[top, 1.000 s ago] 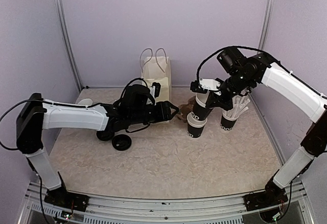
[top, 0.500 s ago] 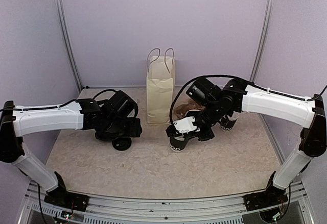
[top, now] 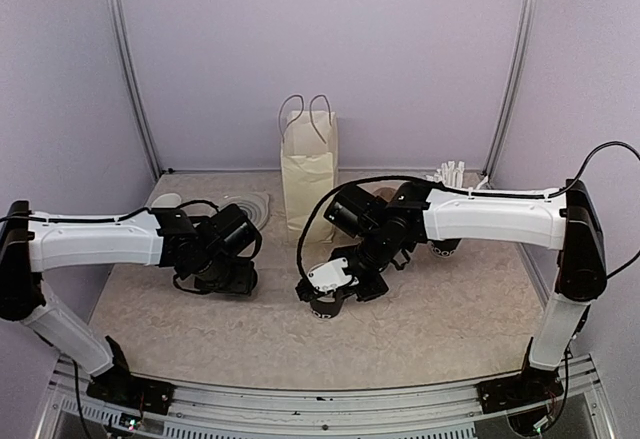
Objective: Pack the takeout coffee
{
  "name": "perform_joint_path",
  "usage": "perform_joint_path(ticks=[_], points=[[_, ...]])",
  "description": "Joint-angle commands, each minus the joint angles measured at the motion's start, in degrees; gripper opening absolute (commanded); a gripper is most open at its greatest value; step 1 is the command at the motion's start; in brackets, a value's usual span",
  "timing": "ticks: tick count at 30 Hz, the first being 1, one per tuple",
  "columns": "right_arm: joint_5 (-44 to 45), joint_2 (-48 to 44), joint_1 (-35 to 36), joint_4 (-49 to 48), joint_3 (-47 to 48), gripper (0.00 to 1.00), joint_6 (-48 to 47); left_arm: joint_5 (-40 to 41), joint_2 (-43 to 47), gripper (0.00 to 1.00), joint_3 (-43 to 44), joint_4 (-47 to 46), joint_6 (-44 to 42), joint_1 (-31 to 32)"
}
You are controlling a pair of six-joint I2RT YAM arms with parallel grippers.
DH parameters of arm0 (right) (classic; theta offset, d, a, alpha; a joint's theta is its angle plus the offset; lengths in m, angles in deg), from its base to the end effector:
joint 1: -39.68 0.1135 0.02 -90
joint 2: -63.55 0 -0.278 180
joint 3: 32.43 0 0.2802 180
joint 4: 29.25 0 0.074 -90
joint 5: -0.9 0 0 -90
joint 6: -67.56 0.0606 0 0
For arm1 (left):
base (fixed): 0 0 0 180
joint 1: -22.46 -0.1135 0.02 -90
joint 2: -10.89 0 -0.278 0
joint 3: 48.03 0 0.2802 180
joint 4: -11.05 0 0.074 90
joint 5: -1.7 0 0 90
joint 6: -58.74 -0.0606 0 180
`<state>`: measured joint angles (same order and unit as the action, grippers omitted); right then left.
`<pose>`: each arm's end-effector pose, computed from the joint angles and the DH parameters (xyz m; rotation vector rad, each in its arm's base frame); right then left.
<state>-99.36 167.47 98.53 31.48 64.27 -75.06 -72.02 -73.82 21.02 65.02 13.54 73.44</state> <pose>0.2054 0.3608 0.2243 -2.3035 1.5110 0.2761 0.2085 -0.2303 0.1908 0.0761 2.6934 -0.1007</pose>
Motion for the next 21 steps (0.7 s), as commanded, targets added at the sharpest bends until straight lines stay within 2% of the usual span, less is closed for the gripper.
perform_joint_path(ticks=[1, 4, 8, 12, 17, 21], points=[[-0.7, 0.9, 1.8, -0.2, 0.3, 0.00, -0.9, -0.7, -0.2, 0.60, 1.1, 1.3, -1.8, -0.5], [-0.4, 0.7, 2.3, 0.9, 1.0, 0.00, -1.2, -0.8, -2.5, 0.59, 2.3, 1.7, -3.0, -0.4], [0.9, -0.3, 2.3, 3.7, 3.9, 0.24, -1.2, -1.3, -3.9, 0.59, 3.0, -0.1, -5.7, -0.4], [1.7, -5.2, 1.0, 4.4, 4.6, 0.39, -0.7, -0.6, -6.3, 0.59, 6.0, -0.5, -8.4, -0.6], [0.6, -12.5, -3.1, 3.9, 0.6, 0.41, 3.5, 1.6, -12.9, 0.51, 11.5, 1.1, -10.6, -0.8], [-0.6, -17.7, -9.0, 1.1, -5.9, 0.38, 7.9, 2.3, -18.1, 0.44, 14.8, 2.8, -11.9, -1.2]])
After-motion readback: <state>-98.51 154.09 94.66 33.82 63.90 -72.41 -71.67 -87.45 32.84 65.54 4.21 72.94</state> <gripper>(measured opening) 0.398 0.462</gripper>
